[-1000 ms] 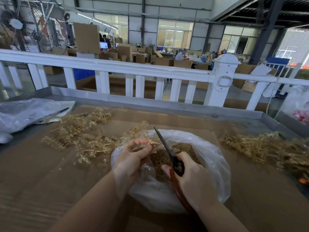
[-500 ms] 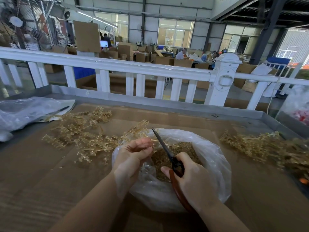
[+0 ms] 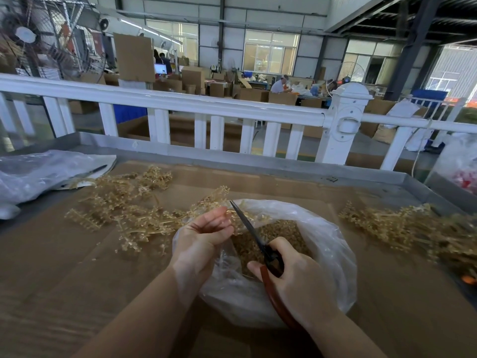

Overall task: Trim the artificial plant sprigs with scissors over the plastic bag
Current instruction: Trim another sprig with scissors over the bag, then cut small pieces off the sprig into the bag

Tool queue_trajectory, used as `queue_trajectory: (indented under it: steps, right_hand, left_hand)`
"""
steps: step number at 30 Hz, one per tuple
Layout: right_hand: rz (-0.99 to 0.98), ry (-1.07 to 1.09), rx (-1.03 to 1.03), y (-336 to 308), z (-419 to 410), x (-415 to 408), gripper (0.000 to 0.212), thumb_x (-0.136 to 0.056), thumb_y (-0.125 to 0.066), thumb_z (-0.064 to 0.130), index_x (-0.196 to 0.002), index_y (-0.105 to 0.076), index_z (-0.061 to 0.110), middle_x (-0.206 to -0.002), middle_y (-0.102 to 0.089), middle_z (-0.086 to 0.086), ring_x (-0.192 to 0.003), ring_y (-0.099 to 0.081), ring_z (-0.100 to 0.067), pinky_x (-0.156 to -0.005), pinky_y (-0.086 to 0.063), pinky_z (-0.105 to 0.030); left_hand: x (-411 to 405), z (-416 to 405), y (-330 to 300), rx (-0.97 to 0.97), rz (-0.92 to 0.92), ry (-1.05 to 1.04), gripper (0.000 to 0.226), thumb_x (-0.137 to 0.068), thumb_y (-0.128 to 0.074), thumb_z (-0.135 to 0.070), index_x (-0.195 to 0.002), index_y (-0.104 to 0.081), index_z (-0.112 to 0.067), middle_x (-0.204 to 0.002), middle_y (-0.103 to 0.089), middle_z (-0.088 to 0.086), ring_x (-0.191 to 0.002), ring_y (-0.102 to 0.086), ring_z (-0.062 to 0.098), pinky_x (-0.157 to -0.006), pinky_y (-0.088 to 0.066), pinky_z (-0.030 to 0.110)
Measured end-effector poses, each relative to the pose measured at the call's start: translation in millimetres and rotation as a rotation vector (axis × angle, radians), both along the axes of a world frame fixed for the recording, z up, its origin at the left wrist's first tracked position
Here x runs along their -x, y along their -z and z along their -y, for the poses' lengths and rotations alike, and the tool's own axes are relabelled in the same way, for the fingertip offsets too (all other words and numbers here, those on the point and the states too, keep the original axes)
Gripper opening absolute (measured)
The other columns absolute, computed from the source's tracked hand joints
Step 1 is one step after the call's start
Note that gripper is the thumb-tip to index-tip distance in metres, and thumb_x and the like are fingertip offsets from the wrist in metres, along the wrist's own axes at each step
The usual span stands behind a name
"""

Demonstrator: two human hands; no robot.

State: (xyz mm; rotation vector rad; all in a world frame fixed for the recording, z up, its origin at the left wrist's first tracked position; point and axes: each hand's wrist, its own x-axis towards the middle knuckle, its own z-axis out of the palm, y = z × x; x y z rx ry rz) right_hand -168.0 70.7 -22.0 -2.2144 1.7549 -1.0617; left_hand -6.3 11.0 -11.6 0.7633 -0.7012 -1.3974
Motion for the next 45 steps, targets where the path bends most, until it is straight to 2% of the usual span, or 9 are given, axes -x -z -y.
queue_trajectory:
  steps: [7,14,19,22,28,32,36,40,45]
  right_hand:
    - [-0.047,-0.048,0.011,1.0,-1.2,2.1,0.032,-0.080,-0.057,0.062,-0.088,-0.049,0.032,-0.065,-0.054,0.016,-0.064,-0.055,0.001,-0.057,-0.042,-0.012]
    - [-0.095,-0.036,0.035,5.0,1.2,3.0,0.040,-0.076,-0.042,0.071,-0.089,-0.045,0.033,-0.069,-0.054,0.014,-0.065,-0.054,-0.001,-0.059,-0.046,-0.015]
    - [-0.123,-0.040,0.024,5.0,0.8,3.5,0.041,-0.075,-0.041,0.072,-0.091,-0.045,0.034,-0.072,-0.054,0.016,-0.068,-0.055,-0.001,-0.057,-0.040,-0.009]
    - [-0.143,-0.052,0.020,4.2,0.6,3.1,0.038,-0.077,-0.044,0.070,-0.093,-0.045,0.035,-0.072,-0.052,0.018,-0.065,-0.051,0.003,-0.056,-0.037,-0.006]
    - [-0.158,-0.064,0.007,3.7,0.0,3.1,0.039,-0.077,-0.042,0.071,-0.094,-0.045,0.036,-0.073,-0.051,0.018,-0.068,-0.051,0.002,-0.057,-0.036,-0.006]
    - [-0.163,-0.072,-0.001,2.9,0.3,3.3,0.041,-0.076,-0.039,0.072,-0.094,-0.044,0.037,-0.073,-0.052,0.017,-0.067,-0.051,0.002,-0.058,-0.037,-0.006]
    - [-0.185,-0.078,0.002,3.5,-0.3,2.6,0.043,-0.077,-0.036,0.073,-0.096,-0.045,0.036,-0.078,-0.056,0.016,-0.070,-0.053,0.000,-0.058,-0.036,-0.004]
    - [-0.209,-0.067,0.009,5.9,0.4,2.9,0.039,-0.079,-0.042,0.070,-0.098,-0.044,0.036,-0.081,-0.057,0.014,-0.075,-0.054,-0.002,-0.060,-0.036,-0.006]
    - [-0.212,-0.067,0.000,6.6,0.8,2.7,0.038,-0.081,-0.045,0.068,-0.102,-0.044,0.036,-0.086,-0.057,0.016,-0.081,-0.054,-0.001,-0.066,-0.039,-0.008]
  left_hand:
    - [0.5,-0.4,-3.3,0.008,-0.051,0.007,0.045,-0.073,-0.049,0.030,-0.097,-0.063,-0.005,-0.054,-0.055,-0.006,-0.060,-0.062,0.004,-0.072,-0.056,0.017]
    - [0.8,-1.9,-4.6,-0.012,-0.062,0.009,0.044,-0.071,-0.050,0.030,-0.096,-0.064,-0.003,-0.067,-0.049,0.002,-0.058,-0.059,0.005,-0.062,-0.054,0.015]
    - [0.2,-3.2,-4.3,-0.026,-0.058,0.017,0.045,-0.064,-0.054,0.024,-0.102,-0.061,0.001,-0.062,-0.055,0.000,-0.066,-0.058,0.011,-0.078,-0.055,0.024]
    - [-0.8,-4.7,-5.3,-0.029,-0.054,0.029,0.038,-0.067,-0.053,0.025,-0.092,-0.062,-0.002,-0.059,-0.057,-0.002,-0.071,-0.055,0.014,-0.088,-0.050,0.031]
    - [-0.9,-4.1,-5.4,-0.030,-0.044,0.039,0.032,-0.069,-0.053,0.025,-0.086,-0.061,-0.001,-0.072,-0.059,0.008,-0.073,-0.059,0.020,-0.074,-0.055,0.025]
    - [-1.8,-2.5,-2.4,-0.027,-0.028,0.052,0.030,-0.071,-0.052,0.027,-0.084,-0.060,0.001,-0.069,-0.059,0.007,-0.068,-0.061,0.017,-0.061,-0.057,0.020]
    - [-1.5,0.2,1.2,-0.028,-0.021,0.034,0.031,-0.074,-0.049,0.028,-0.070,-0.053,-0.002,-0.076,-0.062,0.007,-0.071,-0.061,0.019,-0.068,-0.058,0.023]
    - [-1.6,1.9,2.2,-0.044,-0.046,0.016,0.034,-0.076,-0.046,0.030,-0.069,-0.049,-0.004,-0.064,-0.064,0.002,-0.063,-0.064,0.013,-0.064,-0.059,0.023]
    - [-0.8,3.5,2.6,-0.064,-0.052,0.002,0.033,-0.075,-0.048,0.029,-0.072,-0.049,-0.004,-0.083,-0.065,0.008,-0.081,-0.065,0.021,-0.074,-0.058,0.031]
